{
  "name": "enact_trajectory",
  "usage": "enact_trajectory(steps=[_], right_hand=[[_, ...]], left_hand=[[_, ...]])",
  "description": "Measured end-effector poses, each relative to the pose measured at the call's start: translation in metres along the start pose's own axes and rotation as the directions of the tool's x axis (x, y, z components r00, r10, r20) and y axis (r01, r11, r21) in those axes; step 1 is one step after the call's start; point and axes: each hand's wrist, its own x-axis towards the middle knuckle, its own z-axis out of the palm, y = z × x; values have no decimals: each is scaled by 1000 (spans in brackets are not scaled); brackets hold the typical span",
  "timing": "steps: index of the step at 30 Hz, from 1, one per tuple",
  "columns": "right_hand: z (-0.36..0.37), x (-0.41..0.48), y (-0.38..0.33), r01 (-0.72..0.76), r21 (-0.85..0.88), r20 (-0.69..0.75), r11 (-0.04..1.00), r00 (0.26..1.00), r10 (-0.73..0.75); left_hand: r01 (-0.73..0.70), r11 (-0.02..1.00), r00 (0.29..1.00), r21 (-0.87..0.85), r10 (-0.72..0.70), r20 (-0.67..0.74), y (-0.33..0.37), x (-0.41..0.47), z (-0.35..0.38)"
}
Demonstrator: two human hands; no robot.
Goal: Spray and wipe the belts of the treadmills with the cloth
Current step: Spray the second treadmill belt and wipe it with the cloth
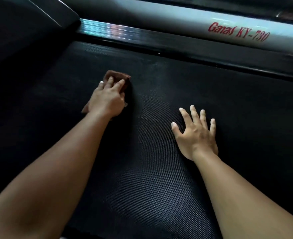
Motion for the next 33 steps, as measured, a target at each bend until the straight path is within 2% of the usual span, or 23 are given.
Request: enact_trajectory(steps=[3, 6, 8, 11, 13, 19, 23, 27, 30, 33], right_hand=[[0, 0, 0, 0, -1, -3, 1000, 1000, 0], [-1, 0, 1, -3, 10, 6, 1000, 1000, 3], [-3, 0, 1, -6, 11, 12, 1000, 1000, 6], [-4, -1, 0, -13, 5, 15, 1000, 1000, 13], [-4, -2, -1, -15, 6, 18, 1000, 1000, 15], [-3, -1, -1, -14, 0, 17, 1000, 1000, 14], [-2, 0, 0, -8, -4, 5, 1000, 1000, 8], [-1, 1, 0, -8, 3, -5, 1000, 1000, 8], [-1, 0, -1, -7, 5, -7, 1000, 1000, 7], [-1, 1, 0, -12, 13, -7, 1000, 1000, 12]], left_hand=[[-142, 989, 990, 51, 141, 23, 38, -2, 11], [-350, 933, 935, 79, 344, 81, 60, -20, 35], [-412, 911, 907, 31, 406, 110, 60, -38, 39], [-420, 907, 902, -10, 419, 103, 40, -68, 31], [-374, 928, 925, 2, 373, 72, 13, -81, 23], [-60, 998, 998, -13, 60, 1, -70, -46, -8], [47, 998, 999, -43, -47, -3, -67, 6, -12], [22, 999, 1000, -27, -21, 12, -14, 38, -5], [-131, 991, 991, 32, 130, 32, 37, 35, 6], [-324, 946, 945, 17, 323, 55, 73, 8, 25]])
